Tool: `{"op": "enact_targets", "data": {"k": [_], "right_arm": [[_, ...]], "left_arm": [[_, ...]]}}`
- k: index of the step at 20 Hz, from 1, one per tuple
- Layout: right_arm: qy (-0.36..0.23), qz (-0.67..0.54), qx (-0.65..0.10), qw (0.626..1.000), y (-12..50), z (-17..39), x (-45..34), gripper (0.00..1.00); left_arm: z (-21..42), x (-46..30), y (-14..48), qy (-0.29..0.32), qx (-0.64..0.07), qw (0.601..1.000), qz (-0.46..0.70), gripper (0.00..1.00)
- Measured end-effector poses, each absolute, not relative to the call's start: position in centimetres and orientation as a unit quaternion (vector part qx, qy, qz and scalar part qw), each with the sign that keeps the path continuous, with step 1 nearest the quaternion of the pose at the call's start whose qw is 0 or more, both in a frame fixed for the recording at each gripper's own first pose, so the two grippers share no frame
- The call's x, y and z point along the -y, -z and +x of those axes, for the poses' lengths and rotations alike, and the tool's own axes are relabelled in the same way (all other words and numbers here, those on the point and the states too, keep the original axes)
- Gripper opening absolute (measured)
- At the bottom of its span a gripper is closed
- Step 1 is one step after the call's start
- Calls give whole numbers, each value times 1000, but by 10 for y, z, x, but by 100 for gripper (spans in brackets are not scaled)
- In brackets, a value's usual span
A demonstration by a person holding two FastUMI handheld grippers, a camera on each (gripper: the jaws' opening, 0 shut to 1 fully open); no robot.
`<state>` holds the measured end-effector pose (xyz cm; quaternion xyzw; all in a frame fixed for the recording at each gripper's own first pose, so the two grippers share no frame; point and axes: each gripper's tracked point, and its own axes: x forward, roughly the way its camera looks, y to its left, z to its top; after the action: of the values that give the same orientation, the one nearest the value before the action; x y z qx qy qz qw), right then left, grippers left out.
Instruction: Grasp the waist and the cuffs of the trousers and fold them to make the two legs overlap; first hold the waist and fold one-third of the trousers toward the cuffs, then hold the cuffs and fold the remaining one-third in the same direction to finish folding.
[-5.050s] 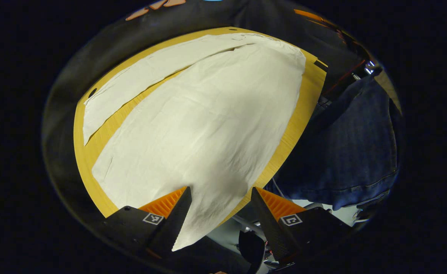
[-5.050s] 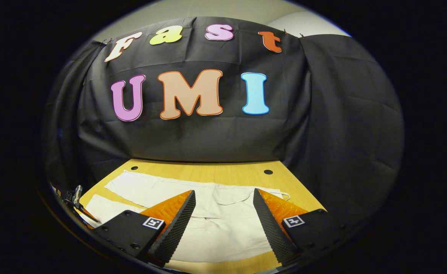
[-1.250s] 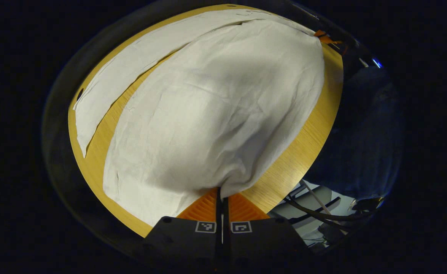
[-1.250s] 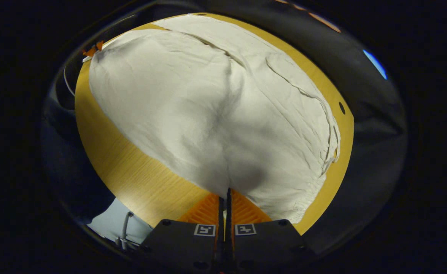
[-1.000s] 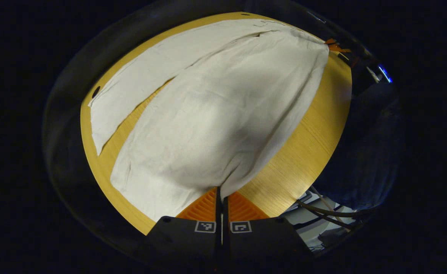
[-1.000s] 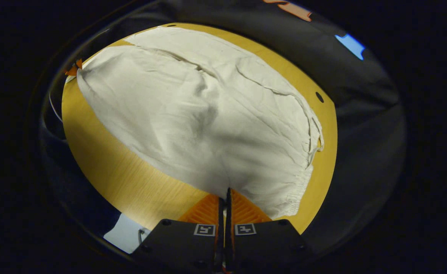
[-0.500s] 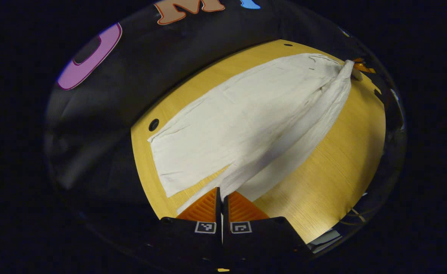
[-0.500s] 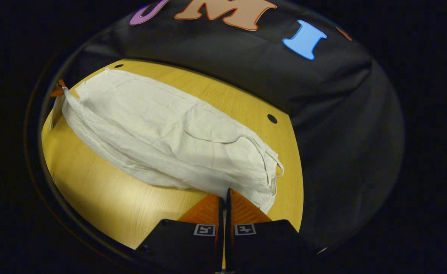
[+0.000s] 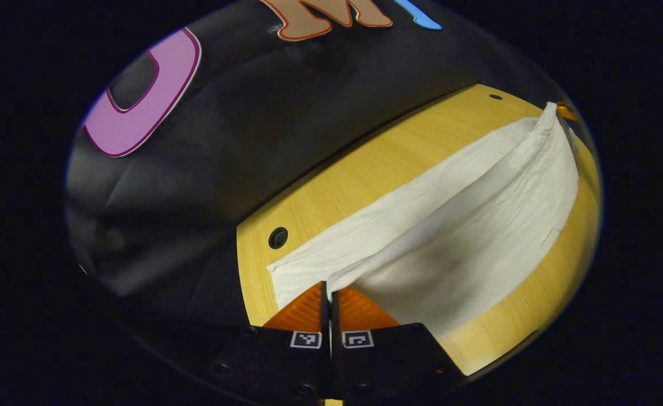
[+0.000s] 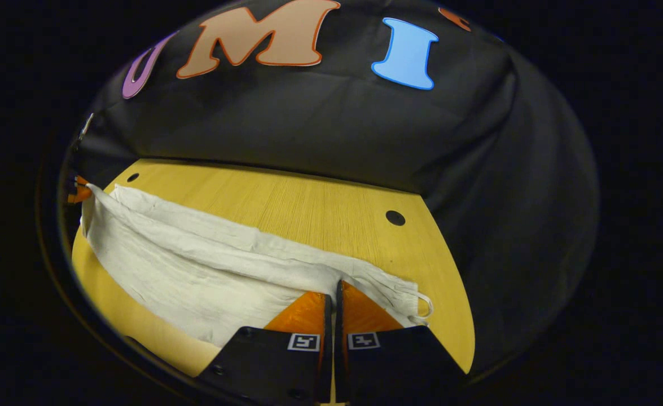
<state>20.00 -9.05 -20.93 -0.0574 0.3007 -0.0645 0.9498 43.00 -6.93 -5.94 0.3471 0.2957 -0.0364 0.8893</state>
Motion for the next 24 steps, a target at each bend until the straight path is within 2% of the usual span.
{"op": "enact_targets", "data": {"k": [1, 4, 9, 10, 11, 12, 13, 14, 16, 17, 20, 21, 22, 23, 24], "right_arm": [[59, -45, -300, 951, 213, 214, 90, 4], [47, -28, -305, 951, 231, 243, 91, 4], [35, 3, -329, 944, 274, 270, 93, 7], [35, 6, -333, 942, 283, 275, 94, 8], [37, 14, -334, 942, 283, 276, 94, 17], [38, 27, -332, 942, 286, 281, 93, 23], [37, 39, -329, 943, 284, 284, 91, 24], [36, 49, -324, 944, 277, 283, 91, 27], [34, 61, -307, 949, 264, 282, 93, 75], [33, 68, -302, 950, 256, 279, 94, 99], [54, 74, -281, 955, 229, 265, 117, 98], [63, 78, -269, 958, 217, 256, 129, 98], [75, 81, -258, 960, 205, 246, 143, 94], [88, 80, -249, 961, 195, 234, 158, 97], [105, 76, -244, 961, 190, 220, 179, 94]], "left_arm": [[453, 85, 67, 25, -294, 892, 342, 0], [494, 81, 85, 3, -298, 901, 315, 0], [522, 68, 121, -16, -307, 902, 304, 0], [525, 66, 121, -24, -303, 904, 302, 5], [526, 68, 121, -33, -296, 907, 298, 11], [525, 69, 121, -38, -290, 912, 287, 32], [523, 69, 123, -42, -285, 918, 272, 54], [522, 70, 123, -46, -278, 925, 254, 68], [516, 73, 110, -55, -256, 941, 213, 96], [510, 75, 106, -56, -247, 948, 191, 97], [495, 76, 100, -63, -234, 961, 133, 98], [488, 79, 95, -64, -227, 965, 114, 93], [482, 81, 95, -60, -224, 968, 91, 97], [487, 75, 98, -61, -218, 971, 76, 98], [488, 71, 99, -64, -212, 973, 66, 98]]}}
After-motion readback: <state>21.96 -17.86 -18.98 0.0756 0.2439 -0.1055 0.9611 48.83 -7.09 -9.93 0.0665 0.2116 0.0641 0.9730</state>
